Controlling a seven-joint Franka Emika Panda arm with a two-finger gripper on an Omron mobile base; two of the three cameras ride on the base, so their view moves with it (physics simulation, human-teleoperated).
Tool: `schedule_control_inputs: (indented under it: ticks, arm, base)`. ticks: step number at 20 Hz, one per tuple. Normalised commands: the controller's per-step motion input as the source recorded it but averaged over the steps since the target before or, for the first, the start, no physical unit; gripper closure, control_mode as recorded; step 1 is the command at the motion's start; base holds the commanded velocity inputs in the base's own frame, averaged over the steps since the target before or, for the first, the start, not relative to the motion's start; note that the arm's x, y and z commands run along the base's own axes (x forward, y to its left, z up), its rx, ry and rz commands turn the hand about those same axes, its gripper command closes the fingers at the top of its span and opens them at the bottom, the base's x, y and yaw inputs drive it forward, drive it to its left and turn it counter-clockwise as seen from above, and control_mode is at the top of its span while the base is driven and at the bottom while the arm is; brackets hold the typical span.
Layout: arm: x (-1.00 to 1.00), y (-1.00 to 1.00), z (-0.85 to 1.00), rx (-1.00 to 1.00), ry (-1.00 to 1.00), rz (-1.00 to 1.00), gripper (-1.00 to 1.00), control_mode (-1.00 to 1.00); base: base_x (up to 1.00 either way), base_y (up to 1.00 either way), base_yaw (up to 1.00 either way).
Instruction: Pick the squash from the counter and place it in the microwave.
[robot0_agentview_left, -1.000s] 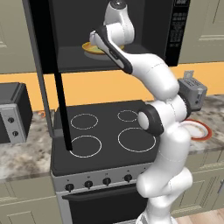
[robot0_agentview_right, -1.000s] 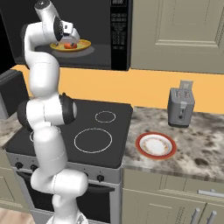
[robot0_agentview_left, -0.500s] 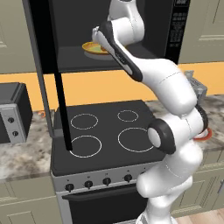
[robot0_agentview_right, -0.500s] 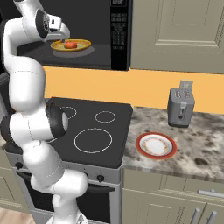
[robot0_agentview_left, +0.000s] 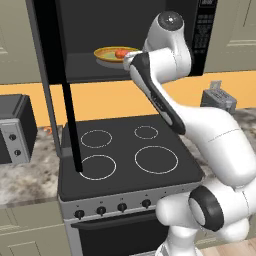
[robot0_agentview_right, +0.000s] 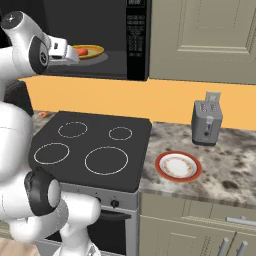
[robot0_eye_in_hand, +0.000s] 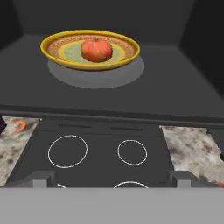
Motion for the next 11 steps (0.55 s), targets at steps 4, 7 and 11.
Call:
schedule_control_inputs:
  ticks: [4,7,11]
  arm:
    - [-1.00,-0.37,-0.40,0.01,0.00,-0.02,-1.00,-1.00]
    - [-1.00,-0.32,-0.45,0.03,0.00,-0.03,-1.00,-1.00]
    - [-1.00,-0.23,-0.54,0.03,0.00,-0.04,-1.00,-1.00]
  base:
    - [0.00,0.00,0.00]
    - [0.00,0.00,0.00]
    - [0.00,0.00,0.00]
